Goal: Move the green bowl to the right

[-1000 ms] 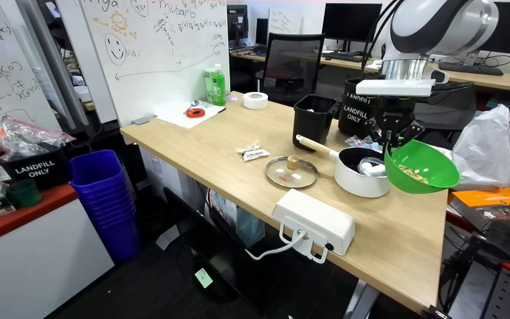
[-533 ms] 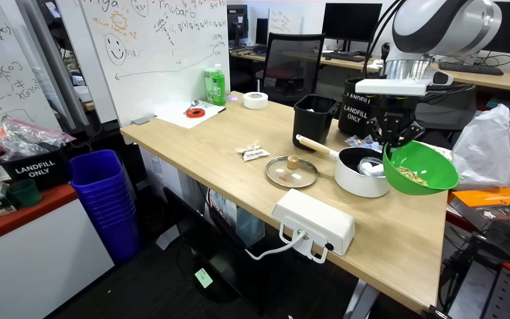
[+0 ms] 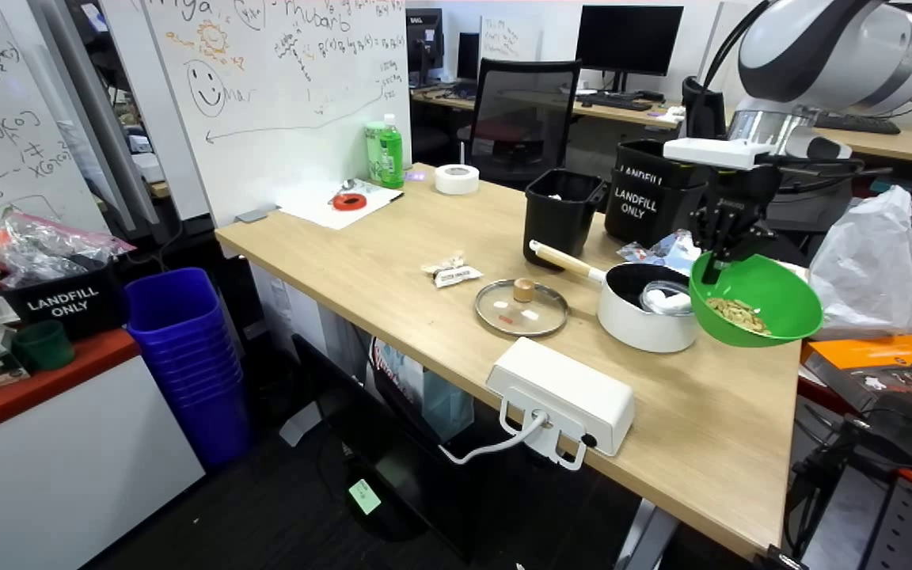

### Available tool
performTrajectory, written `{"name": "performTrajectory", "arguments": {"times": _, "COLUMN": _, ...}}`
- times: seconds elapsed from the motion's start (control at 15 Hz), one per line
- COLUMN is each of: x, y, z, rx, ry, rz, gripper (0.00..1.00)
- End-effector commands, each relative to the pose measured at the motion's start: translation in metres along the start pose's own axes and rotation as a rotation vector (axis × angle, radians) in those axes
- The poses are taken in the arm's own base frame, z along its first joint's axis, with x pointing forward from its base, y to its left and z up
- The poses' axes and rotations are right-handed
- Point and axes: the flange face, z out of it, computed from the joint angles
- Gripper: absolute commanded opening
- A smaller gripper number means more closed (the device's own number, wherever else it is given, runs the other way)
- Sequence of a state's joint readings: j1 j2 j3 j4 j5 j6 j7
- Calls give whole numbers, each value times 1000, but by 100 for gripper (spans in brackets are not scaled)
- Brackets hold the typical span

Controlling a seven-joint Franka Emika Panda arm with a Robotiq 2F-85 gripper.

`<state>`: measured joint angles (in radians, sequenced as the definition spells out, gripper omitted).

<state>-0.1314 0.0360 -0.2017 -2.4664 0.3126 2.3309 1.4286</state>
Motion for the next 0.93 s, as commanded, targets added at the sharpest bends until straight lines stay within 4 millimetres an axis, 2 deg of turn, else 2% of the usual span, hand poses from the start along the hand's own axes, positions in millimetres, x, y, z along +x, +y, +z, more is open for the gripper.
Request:
{"name": "performTrajectory", "arguments": {"times": 0.0, "x": 10, "y": 1, "z": -5, "rx": 16, "ry": -4, "rz": 52, "gripper": 5}}
{"name": "performTrajectory", "arguments": {"times": 0.07, "x": 16, "y": 3, "z": -10, "rx": 29, "ry": -10, "rz": 87, "gripper": 5}}
{"name": "performTrajectory", "arguments": {"times": 0.2, "x": 17, "y": 6, "z": -13, "rx": 37, "ry": -14, "rz": 112, "gripper": 5}}
{"name": "performTrajectory", "arguments": {"times": 0.6, "x": 15, "y": 8, "z": -11, "rx": 38, "ry": -13, "rz": 118, "gripper": 5}}
{"name": "performTrajectory", "arguments": {"times": 0.67, "x": 15, "y": 8, "z": -11, "rx": 38, "ry": -13, "rz": 118, "gripper": 1}}
{"name": "performTrajectory", "arguments": {"times": 0.87, "x": 22, "y": 11, "z": -6, "rx": 32, "ry": -5, "rz": 159, "gripper": 1}}
